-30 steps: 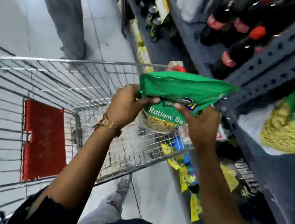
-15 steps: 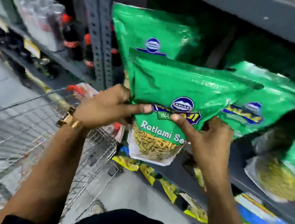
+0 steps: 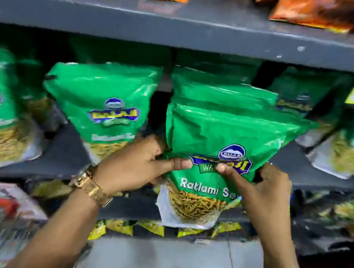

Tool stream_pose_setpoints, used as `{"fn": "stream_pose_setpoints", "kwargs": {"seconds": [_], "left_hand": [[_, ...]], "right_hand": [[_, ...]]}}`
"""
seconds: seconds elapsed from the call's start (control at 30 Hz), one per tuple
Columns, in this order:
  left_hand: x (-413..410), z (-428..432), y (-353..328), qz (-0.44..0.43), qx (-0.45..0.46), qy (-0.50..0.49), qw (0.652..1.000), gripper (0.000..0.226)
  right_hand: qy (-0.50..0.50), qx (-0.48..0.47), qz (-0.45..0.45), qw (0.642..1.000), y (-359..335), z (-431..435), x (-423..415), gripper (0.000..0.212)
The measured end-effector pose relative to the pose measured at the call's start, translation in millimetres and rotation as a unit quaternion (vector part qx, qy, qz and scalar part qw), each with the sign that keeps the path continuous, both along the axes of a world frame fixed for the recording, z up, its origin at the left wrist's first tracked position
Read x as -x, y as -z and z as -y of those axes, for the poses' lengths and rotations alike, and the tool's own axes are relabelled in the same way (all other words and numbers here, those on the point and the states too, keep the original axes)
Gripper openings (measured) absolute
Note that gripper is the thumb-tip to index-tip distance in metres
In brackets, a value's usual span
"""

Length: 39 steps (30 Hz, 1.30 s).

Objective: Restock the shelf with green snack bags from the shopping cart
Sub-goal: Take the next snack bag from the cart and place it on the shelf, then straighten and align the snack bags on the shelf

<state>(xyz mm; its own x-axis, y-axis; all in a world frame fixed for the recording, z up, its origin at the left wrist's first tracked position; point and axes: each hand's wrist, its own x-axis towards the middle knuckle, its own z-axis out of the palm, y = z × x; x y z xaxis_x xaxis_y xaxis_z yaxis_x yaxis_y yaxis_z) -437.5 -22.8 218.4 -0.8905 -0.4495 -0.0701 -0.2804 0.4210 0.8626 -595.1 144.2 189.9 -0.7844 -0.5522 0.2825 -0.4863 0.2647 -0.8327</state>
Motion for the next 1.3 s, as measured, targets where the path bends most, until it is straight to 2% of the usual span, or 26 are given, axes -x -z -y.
{"fn": "stream_pose_setpoints", "kwargs": {"seconds": [0.07, 0.17, 0.3, 0.43, 0.5, 0.6, 0.67, 0.77, 0.83, 0.9, 1.03, 1.1, 1.2, 1.23, 1.3], "left_hand": [[35.4, -17.6, 0.0, 0.016, 0.033, 0.009, 0.999, 0.056], [87.6, -43.9, 0.9, 0.032, 0.062, -0.001, 0.998, 0.065], [155.0, -65.6, 15.1, 0.013, 0.087, 0.029, 0.996, 0.057], [216.1, -73.3, 25.5, 0.027, 0.109, -0.009, 0.994, 0.054], [240.2, -69.8, 28.1, 0.03, 0.094, -0.02, 0.995, 0.053], [265.4, -63.5, 29.6, 0.018, 0.076, -0.027, 0.997, 0.051], [273.5, -58.7, 34.4, 0.019, 0.071, -0.033, 0.997, 0.052], [278.4, -52.9, 40.7, 0.009, 0.035, -0.039, 0.999, 0.072], [279.3, -48.8, 45.1, 0.01, 0.026, -0.033, 0.999, 0.068], [278.4, -47.3, 46.7, 0.014, 0.022, -0.026, 0.999, 0.059], [269.7, -53.0, 52.9, 0.008, -0.008, -0.015, 1.0, 0.06], [260.6, -64.3, 58.5, -0.009, -0.002, -0.03, 0.999, 0.072], [239.2, -97.7, 65.4, -0.094, 0.073, -0.085, 0.989, 0.102], [233.6, -110.8, 69.9, -0.124, 0.111, -0.099, 0.981, 0.104], [227.6, -136.2, 81.0, -0.173, 0.192, -0.102, 0.96, 0.099]], "right_hand": [[0.019, 0.016, 0.002, 1.0, -3.6, -24.5, 25.9, 0.057], [0.043, 0.023, -0.004, 0.999, -9.9, -52.6, 61.9, 0.043], [0.073, 0.028, 0.0, 0.997, -1.2, -71.8, 120.6, 0.059], [0.086, 0.056, 0.019, 0.995, 8.0, -70.1, 171.6, 0.026], [0.105, 0.061, 0.012, 0.993, 17.1, -64.7, 191.3, 0.037], [0.118, 0.075, 0.015, 0.99, 26.6, -53.5, 210.5, 0.033], [0.118, 0.078, 0.026, 0.99, 34.8, -45.6, 215.1, 0.042], [0.135, 0.077, 0.038, 0.987, 46.1, -38.5, 217.8, 0.071], [0.14, 0.067, 0.037, 0.987, 47.6, -36.7, 216.7, 0.078], [0.144, 0.061, 0.038, 0.987, 44.6, -36.5, 214.0, 0.064], [0.14, 0.055, 0.053, 0.987, 40.6, -40.1, 207.0, 0.04], [0.127, 0.088, 0.083, 0.985, 40.1, -44.7, 198.4, 0.041], [0.138, 0.156, 0.125, 0.97, 50.7, -55.2, 187.3, 0.071], [0.142, 0.165, 0.127, 0.968, 53.9, -58.9, 184.7, 0.072], [0.156, 0.182, 0.128, 0.962, 61.8, -67.8, 186.3, 0.062]]}}
